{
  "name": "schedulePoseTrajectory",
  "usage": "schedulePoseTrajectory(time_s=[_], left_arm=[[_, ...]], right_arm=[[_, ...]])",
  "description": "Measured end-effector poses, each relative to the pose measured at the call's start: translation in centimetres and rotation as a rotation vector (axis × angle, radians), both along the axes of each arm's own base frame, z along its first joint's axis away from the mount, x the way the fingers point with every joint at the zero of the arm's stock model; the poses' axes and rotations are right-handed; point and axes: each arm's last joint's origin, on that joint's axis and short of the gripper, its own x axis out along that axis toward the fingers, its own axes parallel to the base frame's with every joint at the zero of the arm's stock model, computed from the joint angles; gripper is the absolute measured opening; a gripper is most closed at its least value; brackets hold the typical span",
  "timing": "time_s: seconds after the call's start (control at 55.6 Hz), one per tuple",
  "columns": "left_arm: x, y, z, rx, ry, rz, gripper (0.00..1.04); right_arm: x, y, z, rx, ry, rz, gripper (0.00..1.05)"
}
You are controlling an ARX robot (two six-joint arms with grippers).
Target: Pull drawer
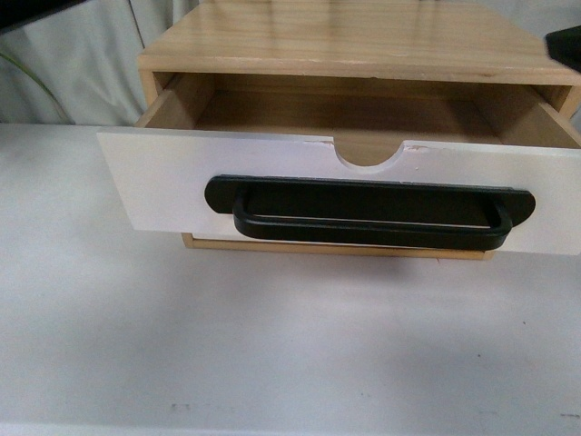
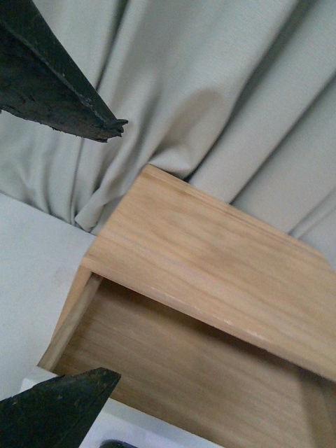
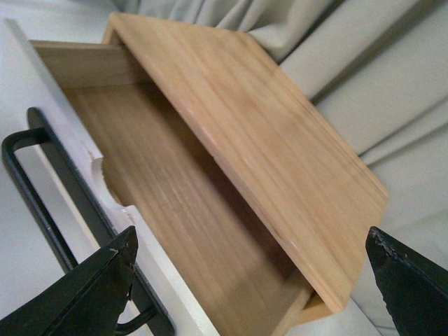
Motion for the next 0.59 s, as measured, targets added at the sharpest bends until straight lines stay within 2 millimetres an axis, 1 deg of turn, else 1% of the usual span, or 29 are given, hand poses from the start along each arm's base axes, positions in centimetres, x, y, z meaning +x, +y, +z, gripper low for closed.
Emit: schedulePoseTrajectory(time_s=[0.126, 0.144, 0.216, 0.288, 0.342, 0.486, 0.504, 0.594], left_arm=[[-2.4, 2.7, -0.2, -0.263, 0.032, 0.172, 0.98], [-2.9, 3.2, -0.4, -0.314, 0.051, 0.200, 0.98], [-4.3, 4.1, -1.3, -0.430, 0.104, 0.269, 0.98], [-6.0, 4.5, -2.7, -0.532, 0.150, 0.328, 0.98], [-6.8, 4.6, -3.2, -0.570, 0.156, 0.350, 0.98], [-8.2, 5.2, -3.9, -0.686, 0.153, 0.439, 0.98], [-8.6, 5.4, -4.3, -0.736, 0.154, 0.466, 0.98], [-9.0, 5.5, -5.0, -0.822, 0.175, 0.503, 0.98]], right_arm=[[-2.1, -1.1, -1.0, 0.103, -0.048, -0.122, 0.96], [-2.4, -1.3, -1.2, 0.119, -0.057, -0.149, 0.96], [-3.4, -1.8, -1.6, 0.186, -0.078, -0.230, 0.96], [-4.6, -2.3, -2.4, 0.259, -0.096, -0.327, 0.96], [-5.2, -2.4, -2.8, 0.299, -0.096, -0.361, 0.96], [-6.7, -2.1, -4.1, 0.377, -0.082, -0.430, 0.96], [-7.0, -2.0, -4.5, 0.403, -0.079, -0.454, 0.96], [-7.3, -1.9, -5.3, 0.466, -0.061, -0.533, 0.96]])
